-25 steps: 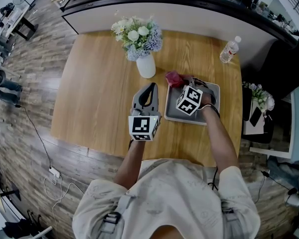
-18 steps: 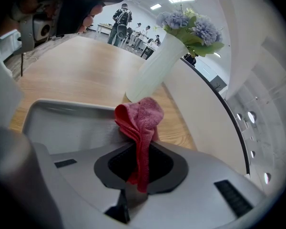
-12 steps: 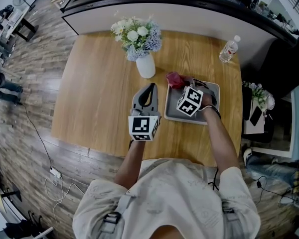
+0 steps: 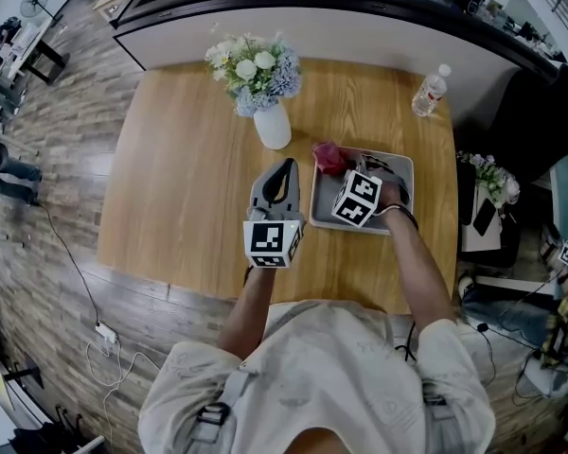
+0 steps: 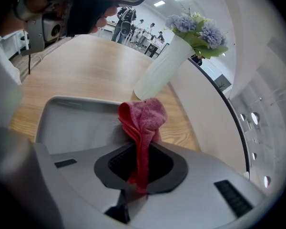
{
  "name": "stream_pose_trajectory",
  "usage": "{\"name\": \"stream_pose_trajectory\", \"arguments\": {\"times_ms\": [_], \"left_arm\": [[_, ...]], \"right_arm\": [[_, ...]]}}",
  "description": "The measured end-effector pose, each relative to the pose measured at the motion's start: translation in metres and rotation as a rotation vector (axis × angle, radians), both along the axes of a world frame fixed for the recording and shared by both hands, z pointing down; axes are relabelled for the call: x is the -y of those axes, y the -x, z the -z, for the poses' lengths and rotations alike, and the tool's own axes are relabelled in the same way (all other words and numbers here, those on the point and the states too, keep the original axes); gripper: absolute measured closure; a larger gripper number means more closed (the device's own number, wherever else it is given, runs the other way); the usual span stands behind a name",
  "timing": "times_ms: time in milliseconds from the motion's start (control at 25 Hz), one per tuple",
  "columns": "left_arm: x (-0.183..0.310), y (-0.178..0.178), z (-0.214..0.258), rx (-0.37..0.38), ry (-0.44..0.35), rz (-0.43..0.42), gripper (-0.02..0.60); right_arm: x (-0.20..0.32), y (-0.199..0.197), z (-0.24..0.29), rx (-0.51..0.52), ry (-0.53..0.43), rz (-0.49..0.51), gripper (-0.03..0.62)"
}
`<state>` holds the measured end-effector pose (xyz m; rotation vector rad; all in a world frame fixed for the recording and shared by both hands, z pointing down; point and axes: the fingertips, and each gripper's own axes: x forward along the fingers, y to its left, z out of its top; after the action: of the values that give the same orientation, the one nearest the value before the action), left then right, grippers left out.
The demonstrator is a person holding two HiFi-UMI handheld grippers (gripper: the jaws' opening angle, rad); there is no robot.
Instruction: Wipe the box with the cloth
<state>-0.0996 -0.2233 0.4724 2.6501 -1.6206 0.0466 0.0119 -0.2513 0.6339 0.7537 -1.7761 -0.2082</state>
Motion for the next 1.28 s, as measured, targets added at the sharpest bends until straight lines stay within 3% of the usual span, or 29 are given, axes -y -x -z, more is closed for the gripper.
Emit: {"name": "stream_pose_trajectory", "arguments": {"times_ms": [1280], "left_arm": [[-0.004,-0.013,-0.011,-0.003,0.022,-0.022,0.568]], "right_arm": [[-0.048,-0.001,0.004,-0.006,0.09,-0.019,0.531]]}}
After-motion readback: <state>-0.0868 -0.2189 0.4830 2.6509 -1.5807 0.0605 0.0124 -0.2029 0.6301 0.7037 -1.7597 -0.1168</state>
